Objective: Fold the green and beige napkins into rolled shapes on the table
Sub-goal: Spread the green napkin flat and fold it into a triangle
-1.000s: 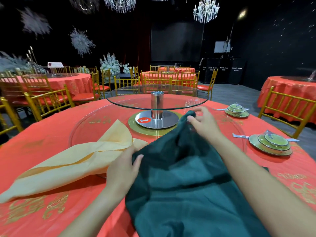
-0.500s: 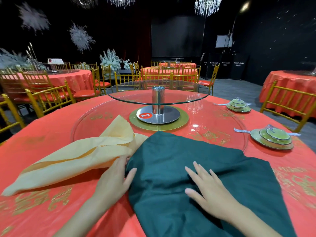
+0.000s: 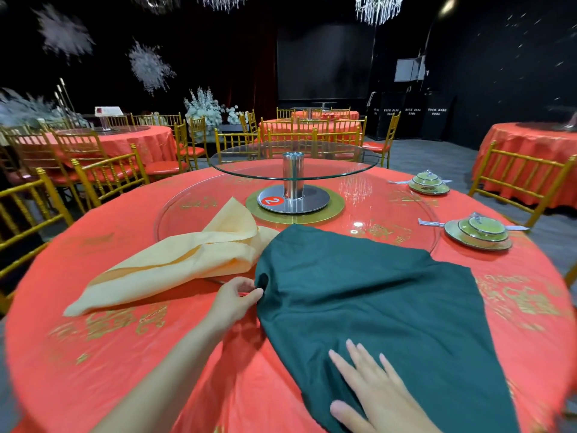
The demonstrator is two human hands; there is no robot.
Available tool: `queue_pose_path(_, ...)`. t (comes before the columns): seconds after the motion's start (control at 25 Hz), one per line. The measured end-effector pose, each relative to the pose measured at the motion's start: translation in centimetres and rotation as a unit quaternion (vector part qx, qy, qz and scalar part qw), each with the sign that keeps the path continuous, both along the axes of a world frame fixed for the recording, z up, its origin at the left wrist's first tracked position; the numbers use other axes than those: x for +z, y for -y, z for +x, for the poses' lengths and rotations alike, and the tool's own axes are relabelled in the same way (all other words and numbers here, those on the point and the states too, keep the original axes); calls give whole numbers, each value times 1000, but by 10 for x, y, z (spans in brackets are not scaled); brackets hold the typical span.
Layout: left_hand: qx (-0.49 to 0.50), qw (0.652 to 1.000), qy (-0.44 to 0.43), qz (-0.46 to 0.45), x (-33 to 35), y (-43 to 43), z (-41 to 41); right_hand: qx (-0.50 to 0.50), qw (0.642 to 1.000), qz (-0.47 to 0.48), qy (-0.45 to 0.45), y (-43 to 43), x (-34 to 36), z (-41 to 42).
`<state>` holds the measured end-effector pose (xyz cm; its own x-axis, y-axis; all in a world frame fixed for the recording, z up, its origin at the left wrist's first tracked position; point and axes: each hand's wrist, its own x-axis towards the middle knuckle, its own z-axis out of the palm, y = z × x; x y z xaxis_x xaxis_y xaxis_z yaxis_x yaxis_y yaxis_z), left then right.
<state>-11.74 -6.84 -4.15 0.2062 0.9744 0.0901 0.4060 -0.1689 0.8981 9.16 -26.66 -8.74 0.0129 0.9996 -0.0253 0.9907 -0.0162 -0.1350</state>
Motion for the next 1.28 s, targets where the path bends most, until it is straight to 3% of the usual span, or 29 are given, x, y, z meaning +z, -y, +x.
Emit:
queue_pose_path(0.2,-3,1000,-12,-18,3,4,14,57,998,11,27,13,-8,3)
queue_pose_path(0.36,30,998,-21,57,17,-4,14,35,998,-52,-19,17,4,18)
queue_pose_path(0.44,47,986,-96,131,30,-3,6,39,996,-53,-59,21,18,17)
queue_pose_path(0.52,70,969,-174,162,44,-3,-3,86,995,15,-40,20,17,20)
queue_pose_path(0.6,77,975,-178,108,55,-6,-13,105,993,-6,-55,20,16,23)
queue_pose_path(0.68,42,988,-150,-2,55,-7,-23,78,994,-21,-72,17,13,23)
queue_pose_path(0.8,-28,959,-271,-74,36,6,-38,79,994,-31,-74,19,16,18)
queue_pose_path(0.96,87,918,-382,56,10,16,-54,74,994,-32,-77,25,24,24)
queue_pose_path(1.04,94,902,-398,142,6,22,-47,55,996,-18,-67,26,23,33)
queue_pose_path(1.16,-24,905,-374,203,6,49,-14,40,998,-24,-48,30,19,41)
queue_pose_path(1.28,-170,865,-431,190,-2,83,23,29,998,-26,-50,38,16,53)
